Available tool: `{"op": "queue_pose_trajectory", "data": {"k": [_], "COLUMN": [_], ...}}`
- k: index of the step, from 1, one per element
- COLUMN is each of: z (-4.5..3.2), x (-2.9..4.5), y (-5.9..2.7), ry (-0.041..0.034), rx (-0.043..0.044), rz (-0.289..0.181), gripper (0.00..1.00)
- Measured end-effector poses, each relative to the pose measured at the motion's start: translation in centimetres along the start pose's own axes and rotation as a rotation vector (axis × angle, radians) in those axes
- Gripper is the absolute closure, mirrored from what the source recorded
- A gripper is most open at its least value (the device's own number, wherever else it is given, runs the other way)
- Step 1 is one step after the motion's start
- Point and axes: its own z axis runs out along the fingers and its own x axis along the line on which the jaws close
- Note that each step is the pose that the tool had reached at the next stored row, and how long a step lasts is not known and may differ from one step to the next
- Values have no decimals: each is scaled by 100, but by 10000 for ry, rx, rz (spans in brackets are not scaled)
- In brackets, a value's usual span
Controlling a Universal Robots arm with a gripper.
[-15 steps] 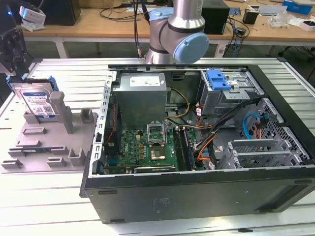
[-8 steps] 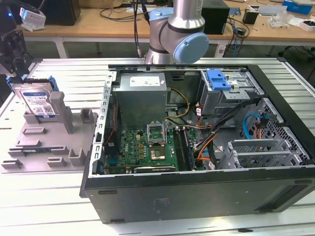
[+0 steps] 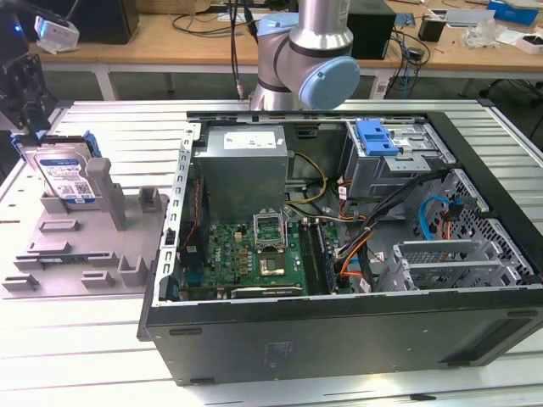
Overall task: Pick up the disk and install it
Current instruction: 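Pick up the disk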
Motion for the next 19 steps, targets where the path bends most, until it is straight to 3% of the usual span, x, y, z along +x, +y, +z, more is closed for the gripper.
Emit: {"op": "queue_pose_trajectory", "data": {"k": [19], "z": [118], "x": [1], "y": [-5], "ry": [0], "rx": [-1], "rz": [0], "gripper": [52]}}
